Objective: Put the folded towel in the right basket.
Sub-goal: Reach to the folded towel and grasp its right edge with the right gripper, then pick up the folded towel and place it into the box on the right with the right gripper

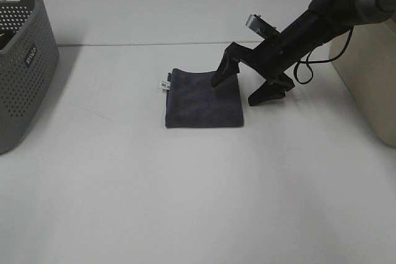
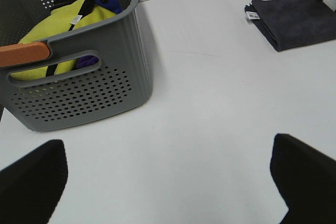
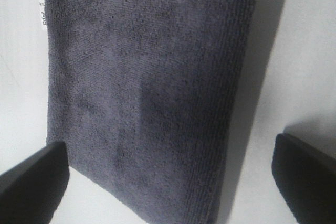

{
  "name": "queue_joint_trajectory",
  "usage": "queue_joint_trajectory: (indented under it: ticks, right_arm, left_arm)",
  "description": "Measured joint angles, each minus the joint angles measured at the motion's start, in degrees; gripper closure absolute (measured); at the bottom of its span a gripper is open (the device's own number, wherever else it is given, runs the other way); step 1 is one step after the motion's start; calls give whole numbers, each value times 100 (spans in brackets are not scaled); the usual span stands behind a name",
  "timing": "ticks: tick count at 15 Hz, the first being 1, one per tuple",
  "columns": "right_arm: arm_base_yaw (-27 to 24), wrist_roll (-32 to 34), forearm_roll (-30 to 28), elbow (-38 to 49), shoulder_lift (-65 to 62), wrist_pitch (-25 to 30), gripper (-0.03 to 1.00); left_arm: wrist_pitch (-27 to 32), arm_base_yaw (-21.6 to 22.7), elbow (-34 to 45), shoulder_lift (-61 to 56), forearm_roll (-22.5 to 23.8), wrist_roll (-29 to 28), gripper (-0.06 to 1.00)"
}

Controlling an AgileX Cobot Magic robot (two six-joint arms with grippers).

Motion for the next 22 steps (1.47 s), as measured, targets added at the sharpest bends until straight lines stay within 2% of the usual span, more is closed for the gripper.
queue_joint_trajectory:
  ticks: [5, 7, 8, 10, 13, 16, 17, 22]
  right_arm:
    - [0, -109, 246, -34, 92, -11, -2]
    - [0, -315, 688, -52, 201, 23, -2]
    - [0, -596, 1060, -52, 281, 23, 5]
    - [0, -739, 1283, -46, 344, -6, 26]
    - [80, -951, 1369, -46, 355, -11, 60]
    - [195, -980, 1415, -46, 355, -6, 89]
    - [201, -980, 1421, -46, 355, -6, 92]
    - [201, -980, 1392, -201, 212, 178, 93]
  left_arm:
    - [0, 0, 0, 0, 0, 0, -4]
    - [0, 0, 0, 0, 0, 0, -4]
    - [0, 0, 0, 0, 0, 0, -4]
    - [0, 0, 0, 0, 0, 0, -4]
    - [0, 0, 0, 0, 0, 0, -4]
    - [0, 0, 0, 0, 0, 0, -4]
    - [0, 0, 0, 0, 0, 0, -4]
    - [0, 0, 0, 0, 0, 0, -4]
